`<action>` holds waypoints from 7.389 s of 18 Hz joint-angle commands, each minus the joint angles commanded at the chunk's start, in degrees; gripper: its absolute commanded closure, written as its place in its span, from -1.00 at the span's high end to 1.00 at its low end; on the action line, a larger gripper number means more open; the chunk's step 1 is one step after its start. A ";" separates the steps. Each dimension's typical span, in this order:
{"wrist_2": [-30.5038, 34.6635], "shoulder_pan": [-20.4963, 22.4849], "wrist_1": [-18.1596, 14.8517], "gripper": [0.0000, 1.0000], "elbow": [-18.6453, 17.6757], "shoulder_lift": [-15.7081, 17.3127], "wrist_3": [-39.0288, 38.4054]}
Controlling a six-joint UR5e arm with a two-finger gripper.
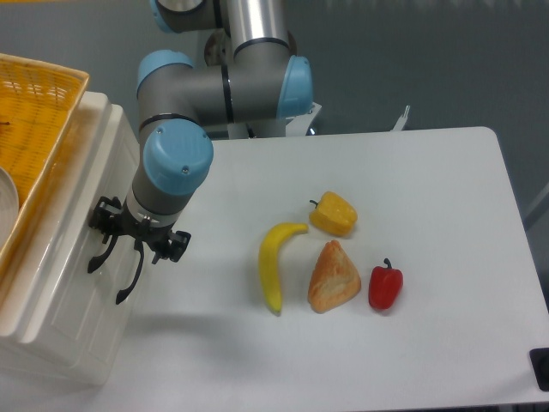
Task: Slide the top white drawer open
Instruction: 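Lower the gripper onto the upper drawer's black handle and close on it, then pull the handle away from the cabinet, sliding the upper drawer out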
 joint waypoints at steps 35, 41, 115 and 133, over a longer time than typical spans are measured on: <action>-0.18 -0.97 0.80 -0.38 -0.09 1.14 0.18; -0.18 -0.97 0.80 -0.51 -0.09 1.23 0.18; 5.63 7.99 0.36 -0.79 1.32 0.88 11.33; 4.48 10.28 0.36 -0.79 1.23 0.53 14.15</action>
